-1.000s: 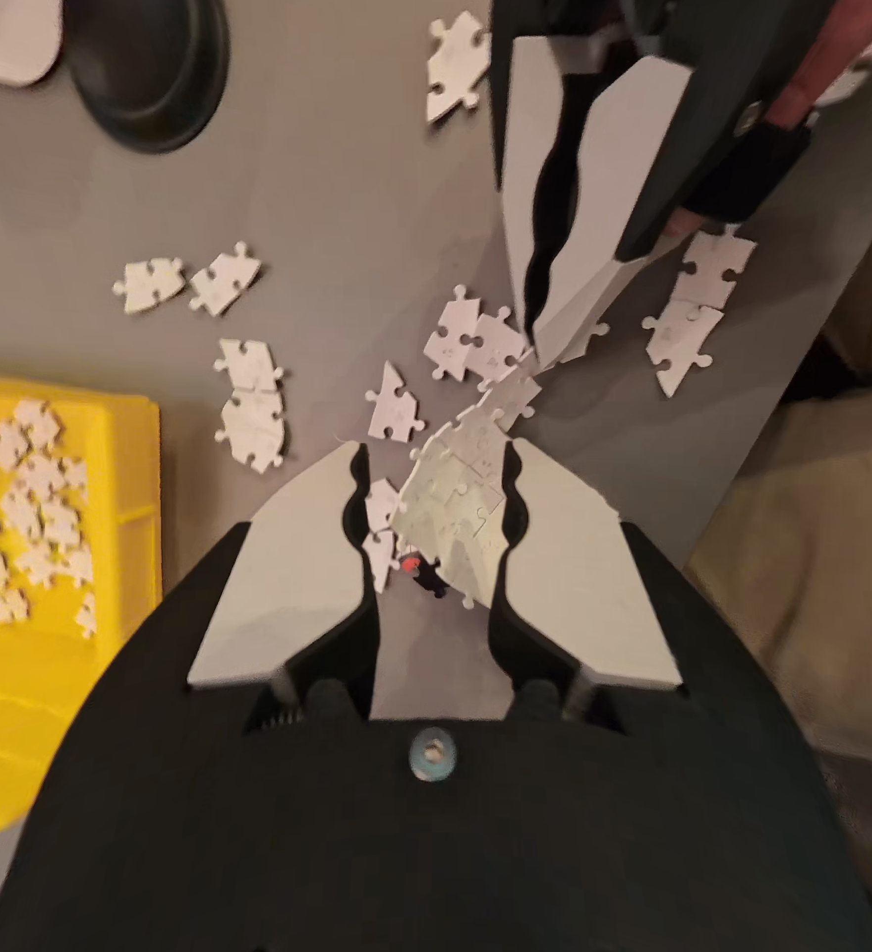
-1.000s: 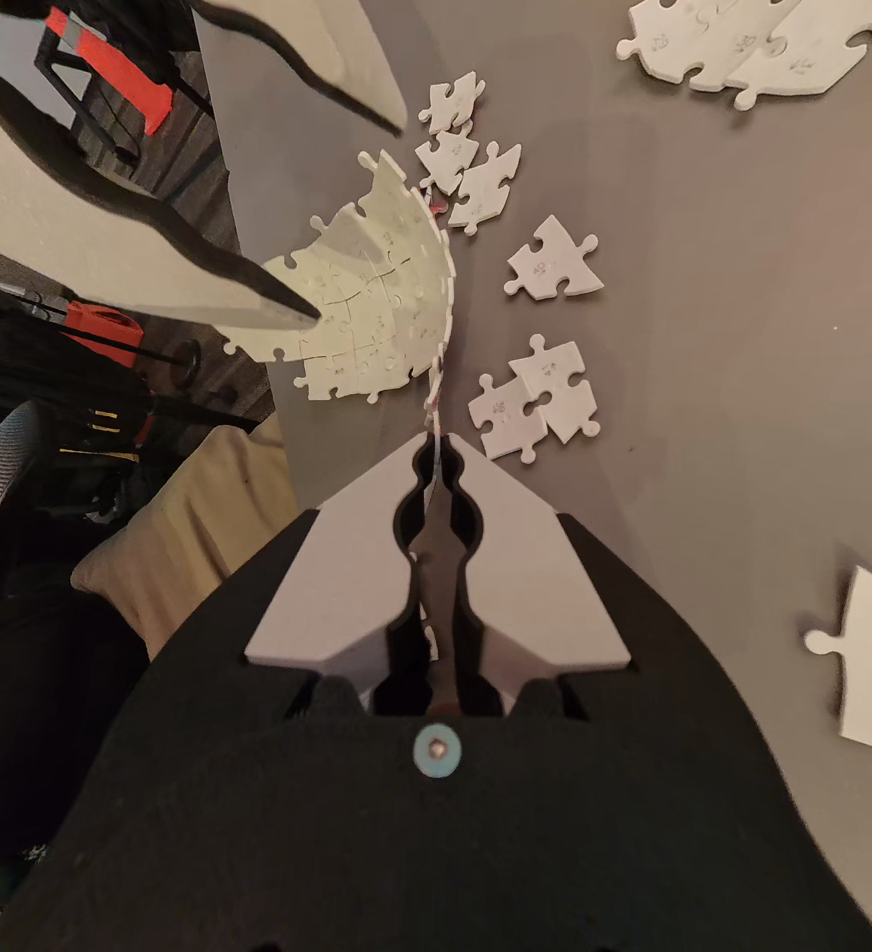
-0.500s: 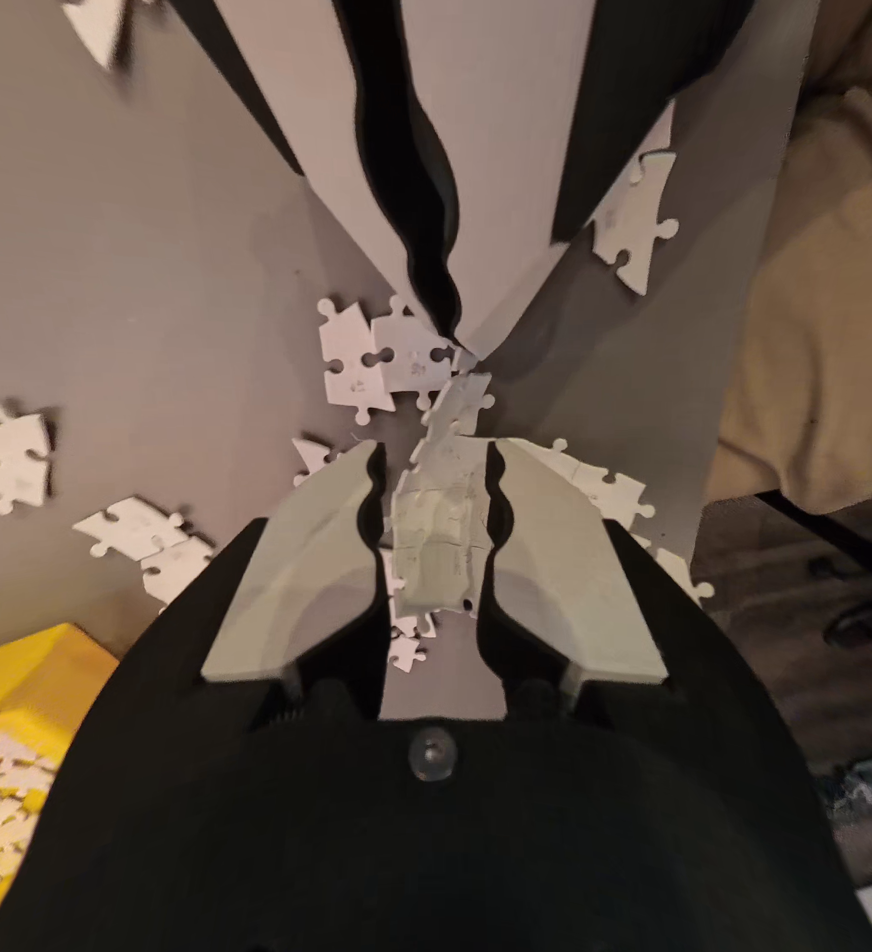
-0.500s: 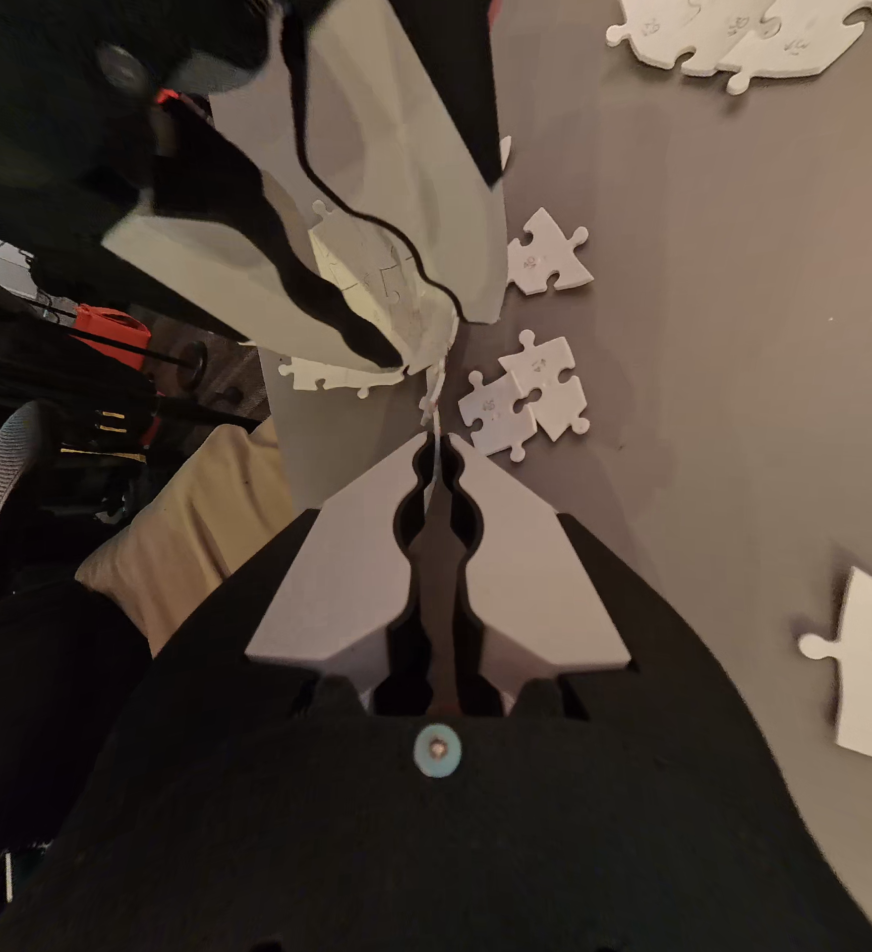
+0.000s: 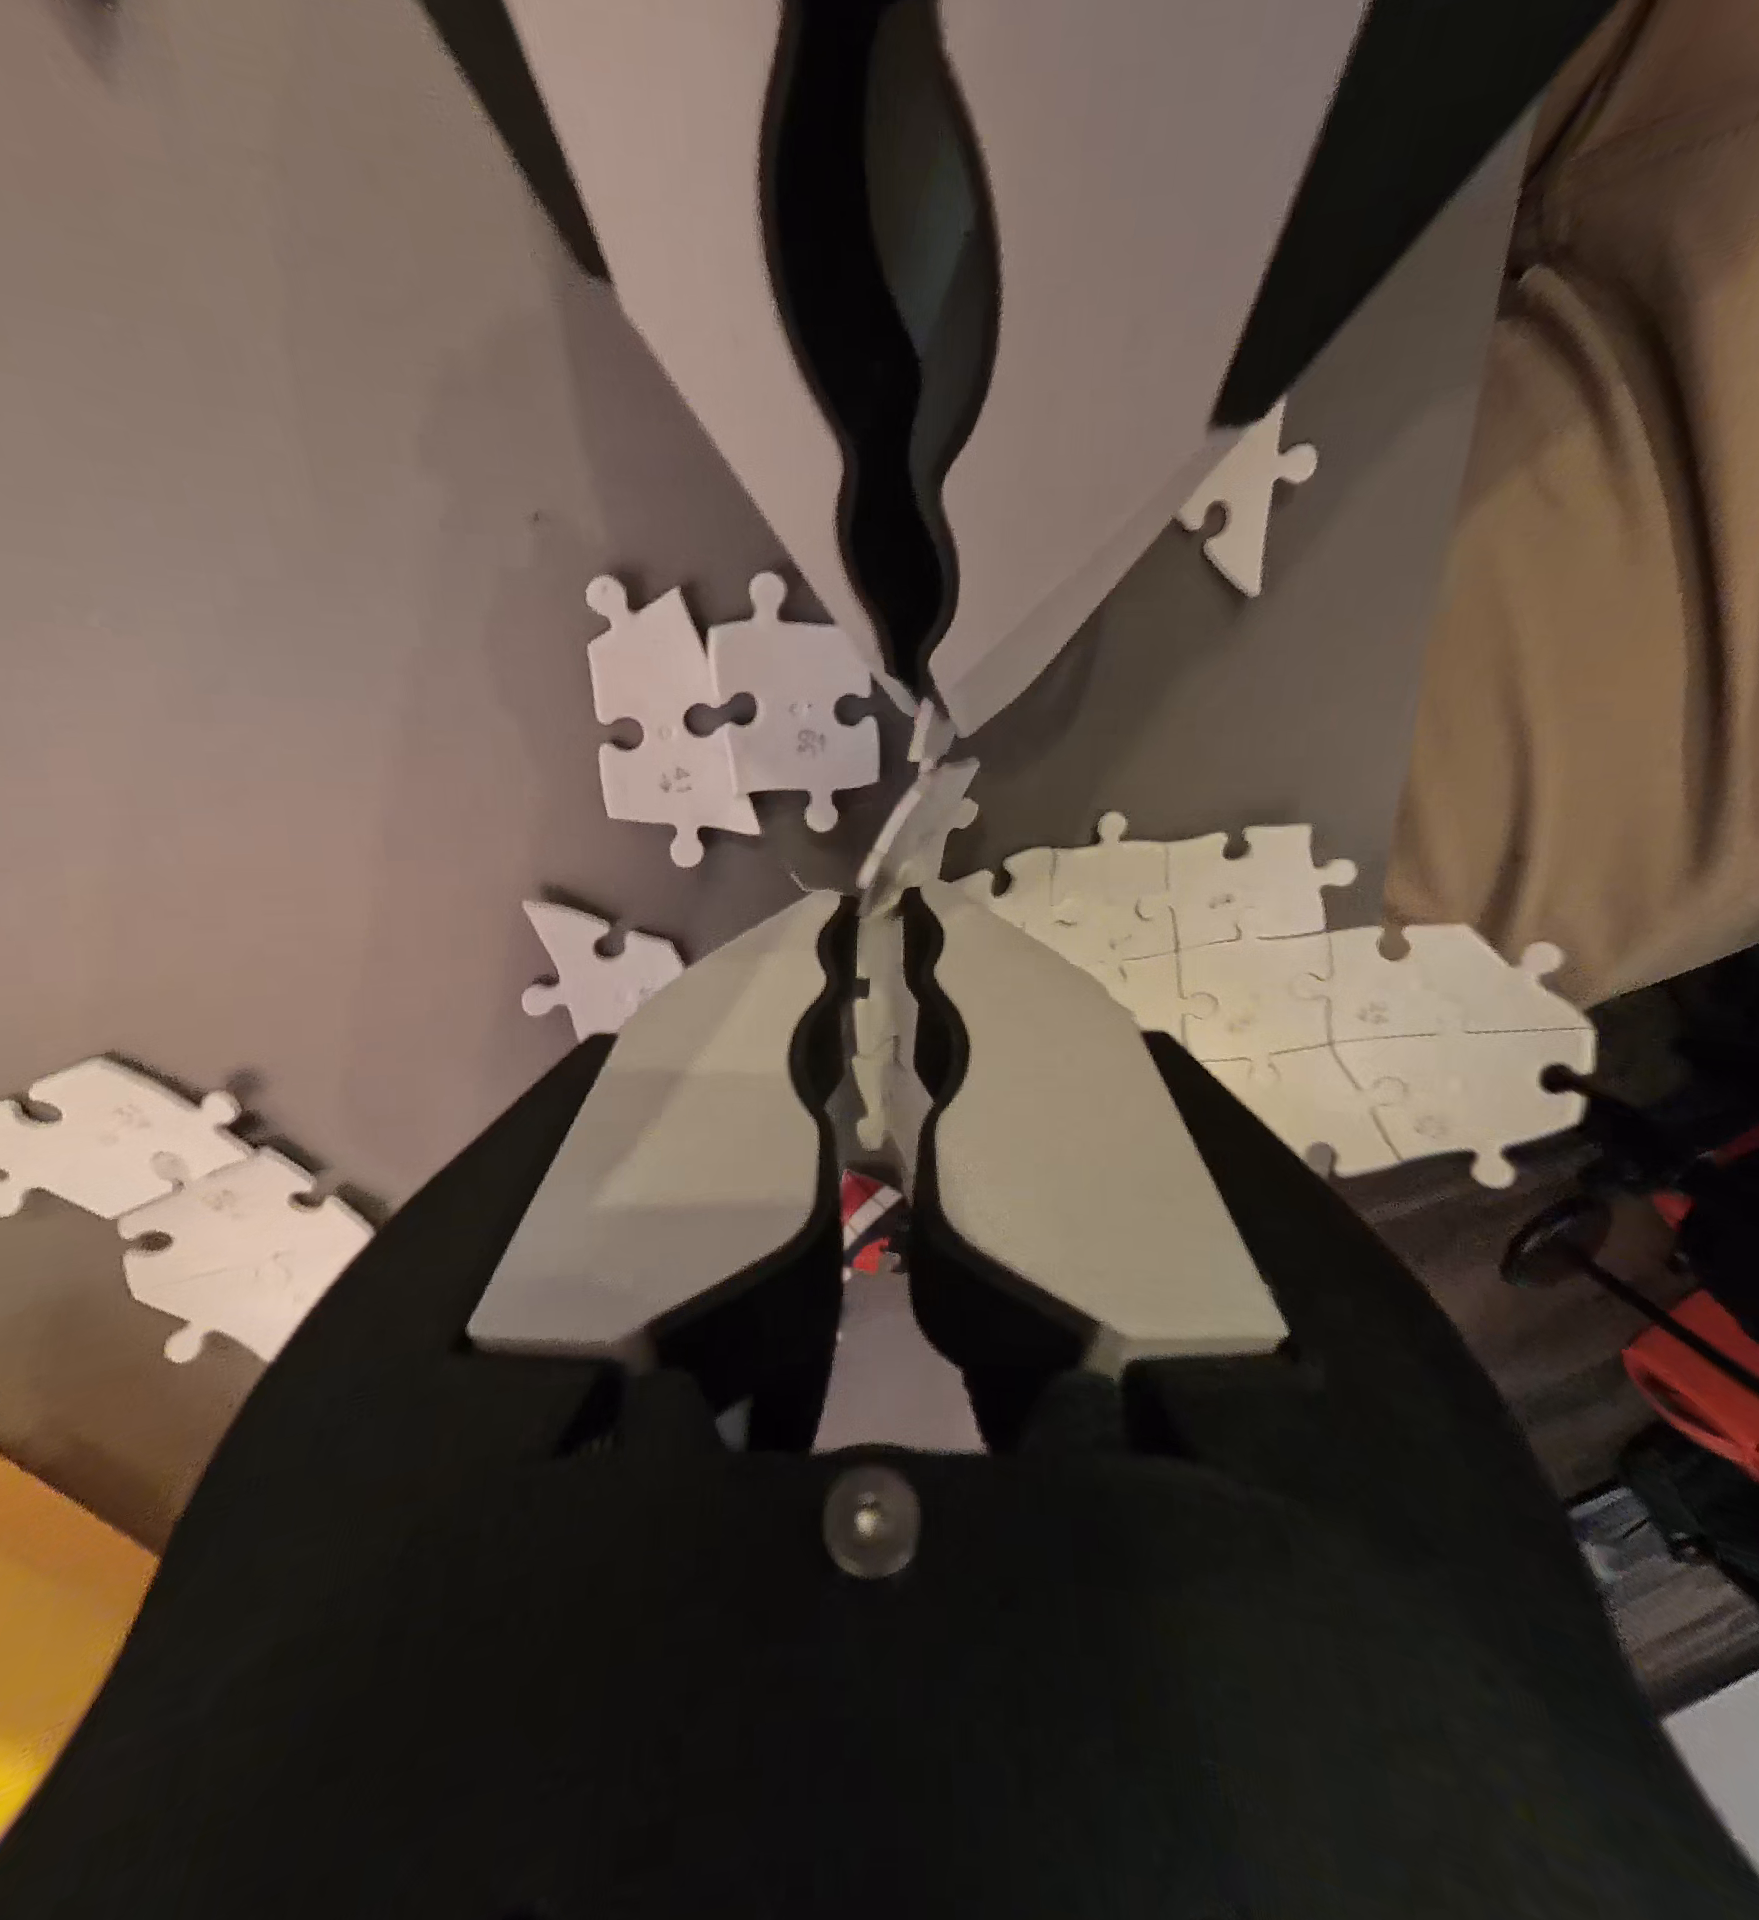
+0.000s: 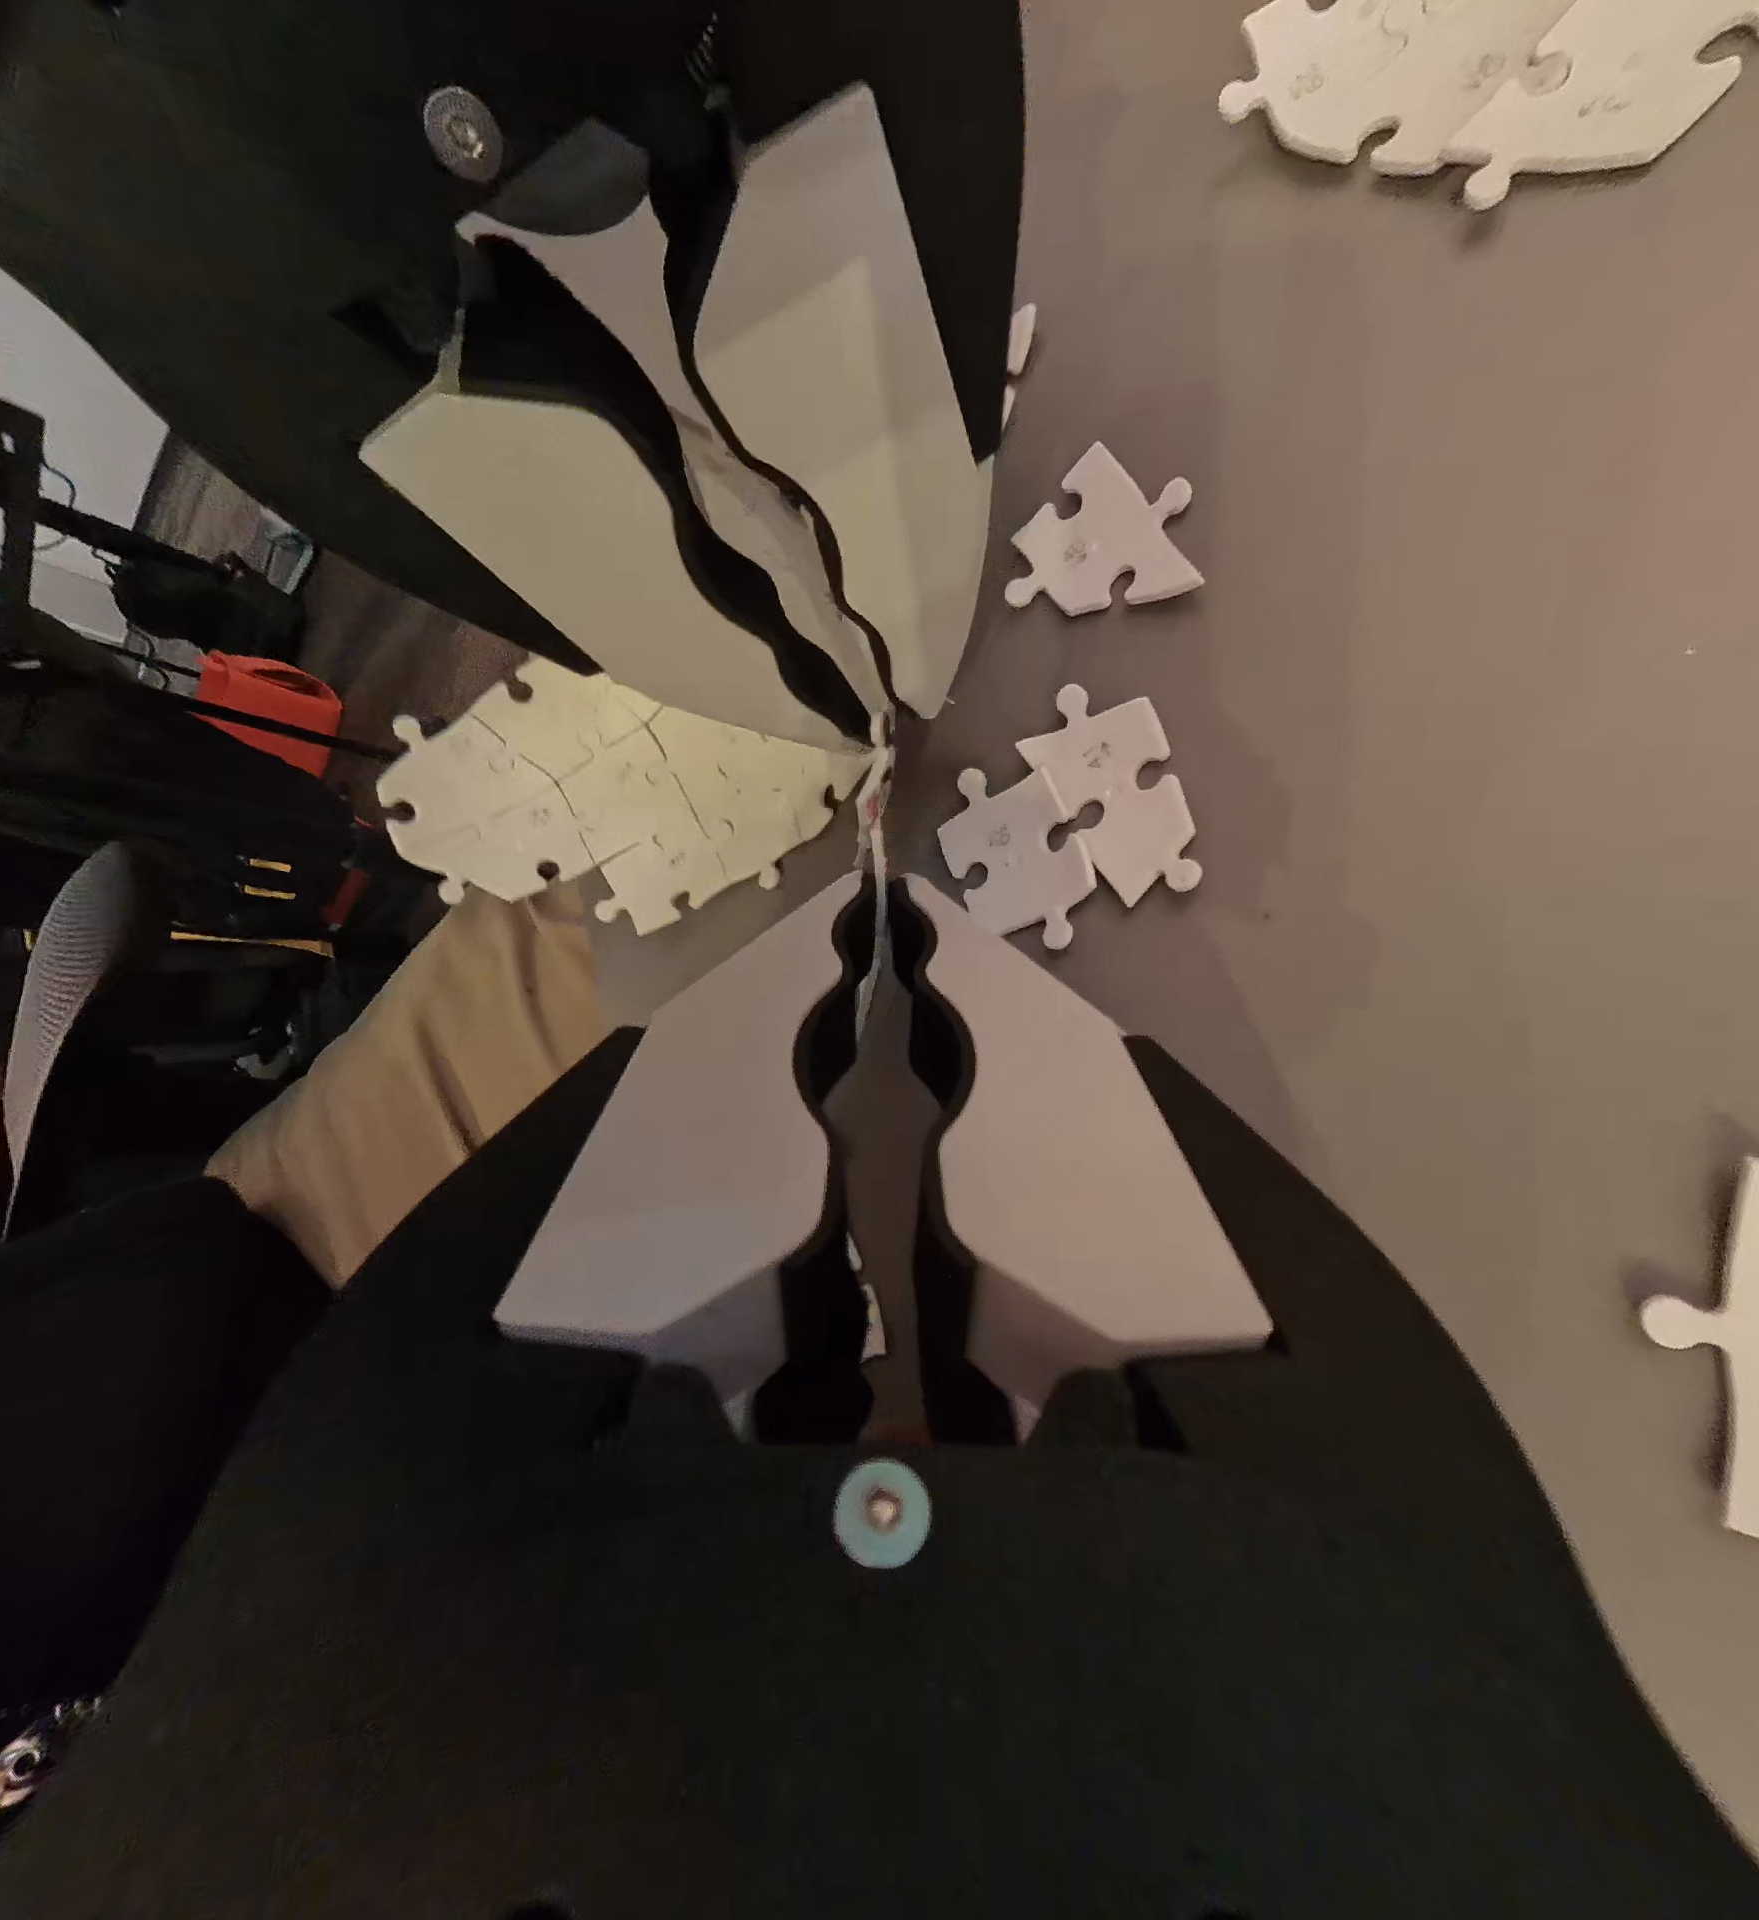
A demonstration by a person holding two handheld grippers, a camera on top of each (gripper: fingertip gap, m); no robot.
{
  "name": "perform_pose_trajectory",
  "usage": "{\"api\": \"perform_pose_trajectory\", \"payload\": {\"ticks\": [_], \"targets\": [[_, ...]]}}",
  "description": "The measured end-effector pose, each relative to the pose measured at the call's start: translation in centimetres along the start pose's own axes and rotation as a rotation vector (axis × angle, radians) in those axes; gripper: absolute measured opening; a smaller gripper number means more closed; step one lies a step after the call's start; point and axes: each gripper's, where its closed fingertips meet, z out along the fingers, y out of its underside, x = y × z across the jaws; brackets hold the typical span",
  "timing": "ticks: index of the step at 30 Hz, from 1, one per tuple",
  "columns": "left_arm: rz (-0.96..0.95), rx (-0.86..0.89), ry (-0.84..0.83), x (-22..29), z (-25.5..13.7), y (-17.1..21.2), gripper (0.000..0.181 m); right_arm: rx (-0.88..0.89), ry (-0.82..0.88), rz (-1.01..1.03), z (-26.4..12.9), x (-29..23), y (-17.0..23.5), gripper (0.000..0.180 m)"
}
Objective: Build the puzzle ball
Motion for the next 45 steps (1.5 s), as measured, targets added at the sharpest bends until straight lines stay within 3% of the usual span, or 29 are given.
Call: {"api": "perform_pose_trajectory", "payload": {"ticks": [14, 25, 32, 45], "targets": [[-0.125, 0.155, 0.068, 0.6, -0.8, 0.3, 0.004, 0.044, -0.038, 0.028, -0.3, -0.3, -1.0, 0.002], [-0.144, 0.139, 0.104, 1.2, -0.2, 1.3, 0.005, 0.065, -0.04, 0.036, -0.5, -0.2, -1.5, 0.0], [-0.199, 0.176, 0.129, 1.5, -0.4, 1.7, 0.004, 0.184, -0.075, 0.054, -0.9, -0.9, -3.2, 0.0], [-0.254, 0.267, 0.099, 1.3, -0.5, 2.8, 0.017, 0.287, -0.074, 0.076, -0.4, -1.1, -5.5, 0.0]]}}
